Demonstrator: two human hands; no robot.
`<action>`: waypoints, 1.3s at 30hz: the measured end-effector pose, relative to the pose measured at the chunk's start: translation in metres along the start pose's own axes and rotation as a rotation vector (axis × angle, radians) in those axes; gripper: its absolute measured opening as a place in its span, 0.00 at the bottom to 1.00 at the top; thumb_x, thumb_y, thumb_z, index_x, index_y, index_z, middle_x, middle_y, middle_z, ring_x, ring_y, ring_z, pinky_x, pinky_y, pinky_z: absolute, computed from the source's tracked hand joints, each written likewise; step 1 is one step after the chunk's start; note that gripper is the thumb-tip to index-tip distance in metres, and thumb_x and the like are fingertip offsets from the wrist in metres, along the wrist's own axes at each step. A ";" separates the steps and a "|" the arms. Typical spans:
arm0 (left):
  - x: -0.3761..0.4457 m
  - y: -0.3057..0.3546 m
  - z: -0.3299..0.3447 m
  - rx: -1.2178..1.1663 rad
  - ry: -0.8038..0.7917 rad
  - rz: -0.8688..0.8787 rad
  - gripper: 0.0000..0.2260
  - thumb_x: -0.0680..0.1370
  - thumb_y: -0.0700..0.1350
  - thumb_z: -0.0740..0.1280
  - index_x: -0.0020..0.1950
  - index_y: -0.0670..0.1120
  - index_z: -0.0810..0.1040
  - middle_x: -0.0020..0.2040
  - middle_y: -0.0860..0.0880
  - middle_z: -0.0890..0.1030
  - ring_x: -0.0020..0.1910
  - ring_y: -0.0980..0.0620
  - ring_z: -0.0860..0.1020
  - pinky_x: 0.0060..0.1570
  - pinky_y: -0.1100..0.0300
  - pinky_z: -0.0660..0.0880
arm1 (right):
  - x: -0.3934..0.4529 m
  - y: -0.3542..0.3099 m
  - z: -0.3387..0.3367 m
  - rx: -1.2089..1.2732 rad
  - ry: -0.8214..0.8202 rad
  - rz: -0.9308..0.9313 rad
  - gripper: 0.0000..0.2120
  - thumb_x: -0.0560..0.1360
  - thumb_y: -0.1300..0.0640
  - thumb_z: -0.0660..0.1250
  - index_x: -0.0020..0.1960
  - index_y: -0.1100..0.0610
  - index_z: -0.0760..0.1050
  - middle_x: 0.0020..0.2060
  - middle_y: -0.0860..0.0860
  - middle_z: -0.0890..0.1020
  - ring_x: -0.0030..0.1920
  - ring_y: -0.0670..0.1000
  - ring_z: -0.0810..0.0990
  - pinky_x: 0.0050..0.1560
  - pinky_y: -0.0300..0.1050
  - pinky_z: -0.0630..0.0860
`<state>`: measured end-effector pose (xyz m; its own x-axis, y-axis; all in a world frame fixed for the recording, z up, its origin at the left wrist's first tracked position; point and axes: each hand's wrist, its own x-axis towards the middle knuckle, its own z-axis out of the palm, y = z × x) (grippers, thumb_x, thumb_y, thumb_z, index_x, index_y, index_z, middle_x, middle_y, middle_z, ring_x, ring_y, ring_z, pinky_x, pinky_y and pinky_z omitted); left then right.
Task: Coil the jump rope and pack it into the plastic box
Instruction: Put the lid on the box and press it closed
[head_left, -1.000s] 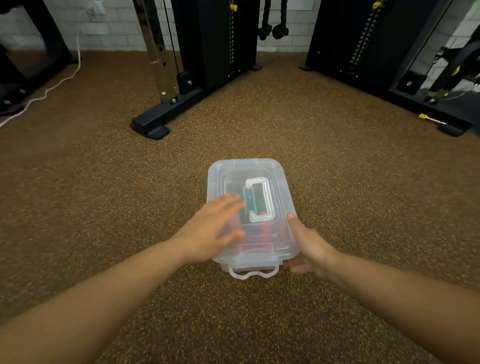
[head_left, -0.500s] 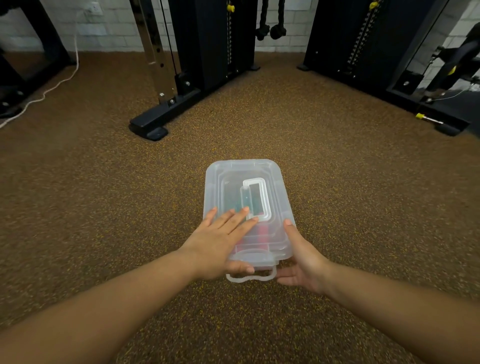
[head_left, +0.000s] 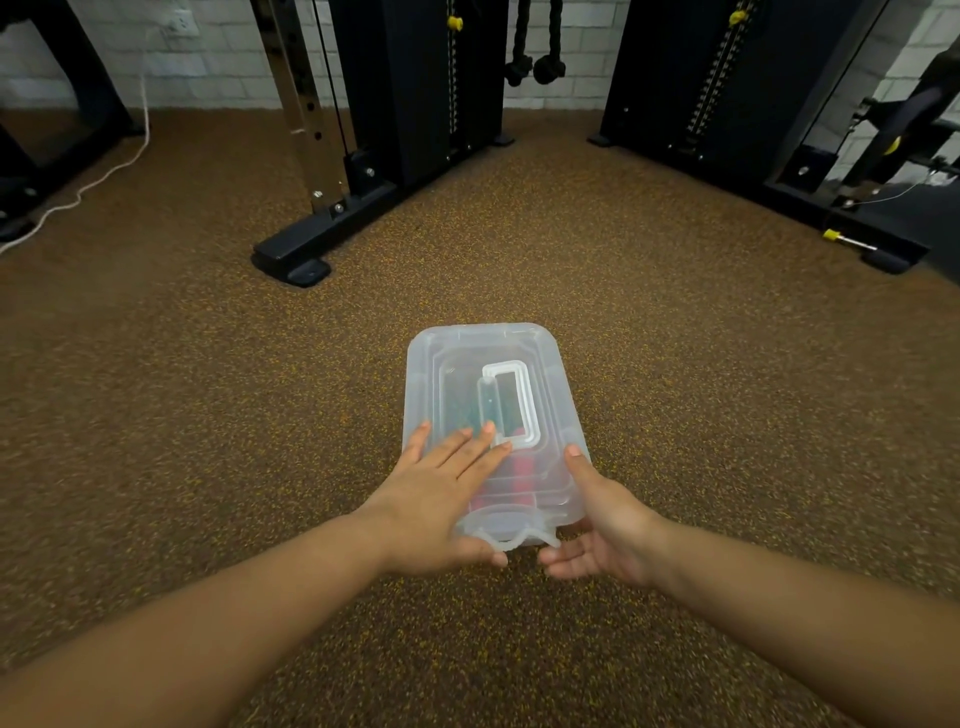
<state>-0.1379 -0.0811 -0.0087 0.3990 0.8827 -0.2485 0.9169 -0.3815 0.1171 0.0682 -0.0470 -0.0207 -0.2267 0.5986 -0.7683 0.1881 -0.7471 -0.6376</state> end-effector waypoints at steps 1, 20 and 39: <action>0.000 0.000 0.000 0.004 -0.008 0.002 0.47 0.69 0.74 0.55 0.75 0.55 0.32 0.77 0.54 0.34 0.76 0.54 0.35 0.72 0.43 0.31 | 0.000 0.000 0.000 -0.002 -0.001 -0.004 0.32 0.77 0.32 0.47 0.65 0.56 0.68 0.52 0.62 0.81 0.31 0.57 0.81 0.40 0.55 0.82; 0.004 -0.012 0.004 -0.104 0.110 0.049 0.25 0.80 0.61 0.42 0.77 0.59 0.45 0.78 0.60 0.47 0.76 0.60 0.46 0.73 0.52 0.35 | -0.001 -0.019 -0.017 -0.518 0.120 -0.159 0.25 0.79 0.37 0.51 0.65 0.52 0.68 0.59 0.53 0.78 0.50 0.57 0.82 0.53 0.54 0.79; 0.118 -0.067 -0.024 -0.160 0.181 -0.382 0.31 0.80 0.61 0.46 0.78 0.48 0.43 0.79 0.49 0.42 0.77 0.51 0.40 0.74 0.48 0.37 | 0.013 -0.048 -0.018 -0.519 0.166 -0.389 0.17 0.80 0.52 0.58 0.67 0.40 0.66 0.54 0.46 0.81 0.52 0.51 0.82 0.54 0.52 0.79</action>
<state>-0.1525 0.0549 -0.0227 0.0112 0.9911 -0.1325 0.9795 0.0157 0.2007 0.0731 0.0012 -0.0012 -0.2282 0.8638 -0.4493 0.5669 -0.2573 -0.7826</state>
